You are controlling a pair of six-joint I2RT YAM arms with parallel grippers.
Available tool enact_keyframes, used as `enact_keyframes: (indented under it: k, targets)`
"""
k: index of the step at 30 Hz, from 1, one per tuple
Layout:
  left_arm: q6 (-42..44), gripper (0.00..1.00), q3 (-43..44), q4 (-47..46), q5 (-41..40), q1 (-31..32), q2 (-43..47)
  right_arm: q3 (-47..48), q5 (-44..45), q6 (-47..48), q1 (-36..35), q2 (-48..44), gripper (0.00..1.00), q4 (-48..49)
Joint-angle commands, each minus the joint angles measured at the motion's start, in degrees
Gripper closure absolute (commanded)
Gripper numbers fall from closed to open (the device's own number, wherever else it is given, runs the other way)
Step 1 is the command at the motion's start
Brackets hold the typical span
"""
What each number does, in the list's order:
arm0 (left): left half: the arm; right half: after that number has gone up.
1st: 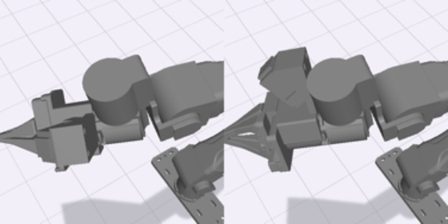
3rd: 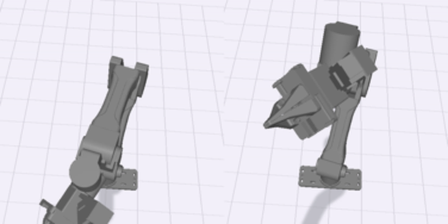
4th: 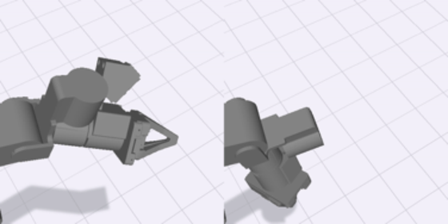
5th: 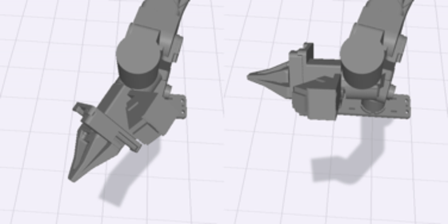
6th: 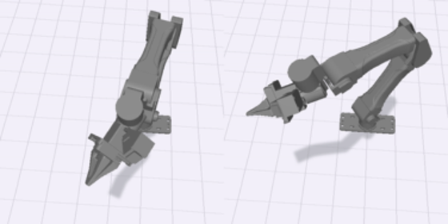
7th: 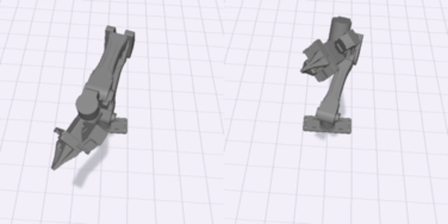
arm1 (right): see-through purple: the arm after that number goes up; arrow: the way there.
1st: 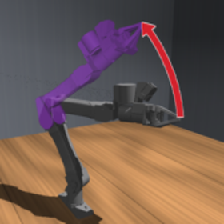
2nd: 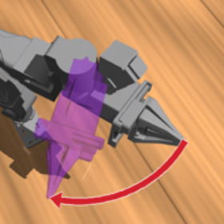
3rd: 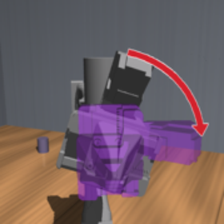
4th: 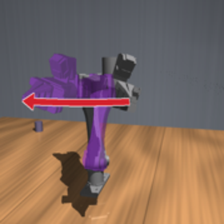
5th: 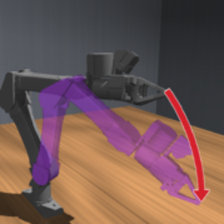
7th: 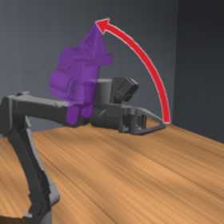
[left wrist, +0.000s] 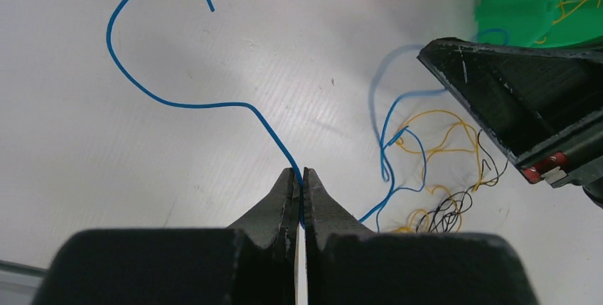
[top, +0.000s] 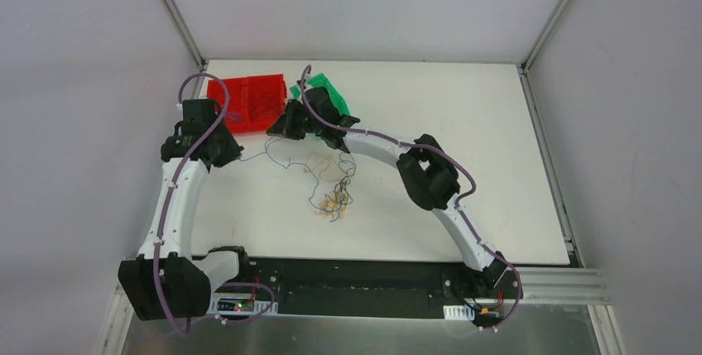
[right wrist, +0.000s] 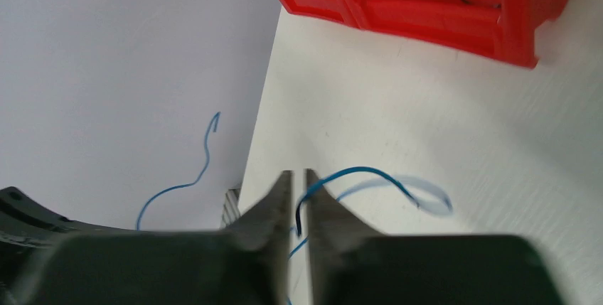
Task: Untangle the cables
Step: Pick up the cable at the center of the board.
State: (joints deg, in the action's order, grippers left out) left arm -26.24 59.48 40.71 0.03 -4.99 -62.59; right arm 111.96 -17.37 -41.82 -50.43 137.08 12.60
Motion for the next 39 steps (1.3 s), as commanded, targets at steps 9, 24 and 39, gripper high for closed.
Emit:
enact_keyframes:
  k: [9, 24, 39]
  targets:
    - [-2.8, 1.0, -1.1, -8.2, 8.4, 0.3, -11.4, -5.6, -2.2, 1.3, 1.3, -10.4, 0.32, -6.5]
    - [-6.1, 0.52, -7.3, -7.2, 5.9, 12.2, -11.7, -27.9, 1.1, 10.8, 5.7, -34.2, 0.25, -15.4]
    - [0.8, 0.17, -7.1, -6.0, -12.2, 16.8, -11.2, -38.9, 0.2, 11.0, 6.6, -45.9, 0.25, -12.9]
